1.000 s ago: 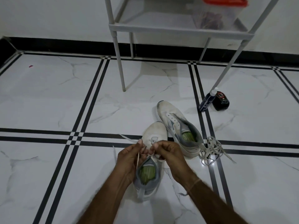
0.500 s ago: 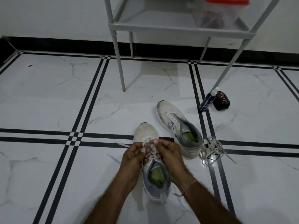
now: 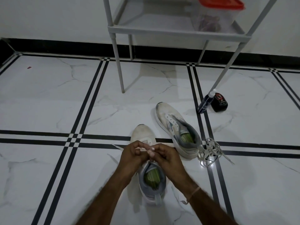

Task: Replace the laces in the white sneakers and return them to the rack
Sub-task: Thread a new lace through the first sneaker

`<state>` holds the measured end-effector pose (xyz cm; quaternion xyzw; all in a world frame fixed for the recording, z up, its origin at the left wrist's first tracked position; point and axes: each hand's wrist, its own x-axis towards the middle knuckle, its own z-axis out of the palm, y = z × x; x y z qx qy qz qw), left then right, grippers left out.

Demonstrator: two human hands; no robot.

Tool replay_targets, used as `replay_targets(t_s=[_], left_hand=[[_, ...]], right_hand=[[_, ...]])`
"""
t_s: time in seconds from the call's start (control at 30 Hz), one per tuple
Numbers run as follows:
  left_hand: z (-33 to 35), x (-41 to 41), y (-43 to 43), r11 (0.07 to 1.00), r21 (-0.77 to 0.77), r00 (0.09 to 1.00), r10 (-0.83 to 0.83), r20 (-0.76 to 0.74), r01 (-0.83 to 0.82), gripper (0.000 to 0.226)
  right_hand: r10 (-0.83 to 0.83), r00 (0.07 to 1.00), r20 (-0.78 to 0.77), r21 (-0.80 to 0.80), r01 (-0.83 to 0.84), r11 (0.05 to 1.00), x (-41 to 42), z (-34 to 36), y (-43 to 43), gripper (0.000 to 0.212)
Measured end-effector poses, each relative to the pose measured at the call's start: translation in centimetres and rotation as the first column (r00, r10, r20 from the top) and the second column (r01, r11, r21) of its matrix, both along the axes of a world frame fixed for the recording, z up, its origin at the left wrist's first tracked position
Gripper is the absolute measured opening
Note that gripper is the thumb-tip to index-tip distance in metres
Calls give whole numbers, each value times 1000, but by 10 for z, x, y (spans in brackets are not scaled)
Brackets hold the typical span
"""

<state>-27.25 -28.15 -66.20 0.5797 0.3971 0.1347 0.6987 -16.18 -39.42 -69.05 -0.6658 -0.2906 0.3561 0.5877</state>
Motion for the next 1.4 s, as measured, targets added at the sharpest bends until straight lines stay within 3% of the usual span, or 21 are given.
replay_targets(t_s=[0.17, 0.33, 0.5, 0.67, 0.7, 0.83, 0.93, 1.03, 1.1, 1.17, 1.2, 1.3, 1.37, 1.4], left_hand=[[-4, -3, -8, 999, 49, 998, 20, 56, -22, 16], [-8, -6, -12, 916, 400, 998, -2, -65, 28, 14], [-7, -9, -15, 846, 533, 998, 55, -43, -23, 10], [-10, -5, -13, 747, 664, 978, 120, -169, 24, 5], [-12, -6, -10, 723, 687, 974, 93, -206, 76, 2], [-19, -13, 1, 609, 722, 941, -144, -308, 329, 25], [-16, -16, 8, 602, 699, 923, -238, -303, 385, 25], [-15, -17, 13, 720, 590, 931, -271, -245, 365, 21], [-11, -17, 14, 878, 269, 913, -348, -211, 397, 30], [-11, -15, 15, 942, -44, 934, -335, -124, 332, 32], [-13, -14, 15, 952, -130, 952, -290, -99, 276, 32], [-16, -9, 11, 968, -207, 983, -160, -91, 139, 43], [-15, -6, 9, 979, -172, 987, -128, -101, 109, 44], [-13, -6, 9, 983, -136, 985, -135, -104, 120, 43]], right_hand=[[-147, 987, -62, 16, 148, 989, -6, 0, 4, 16], [-232, 972, -45, -47, 230, 972, -10, -1, 10, 18], [-188, 979, -74, -64, 184, 981, -7, 1, 4, 20], [-3, 986, 165, -133, 25, 991, -7, 5, -6, 18], [3, 978, 208, -137, 26, 990, -7, 6, -8, 17], [-22, 942, 334, -130, 69, 989, -4, 6, -14, 11], [17, 801, 598, -108, 60, 992, -8, 2, -14, 10], [23, 678, 734, -87, 60, 994, -12, -1, -12, 9], [-3, 708, 706, -67, 71, 995, -7, 0, -11, 12], [-15, 820, 572, -65, 63, 996, -3, 2, -7, 15], [-19, 879, 476, -65, 56, 996, -2, 3, -6, 18], [-21, 939, 343, -52, 41, 998, -1, 2, -9, 17], [-6, 950, 313, -45, 21, 999, -5, 2, -13, 13], [0, 953, 304, -51, 17, 999, -6, 5, -13, 20]])
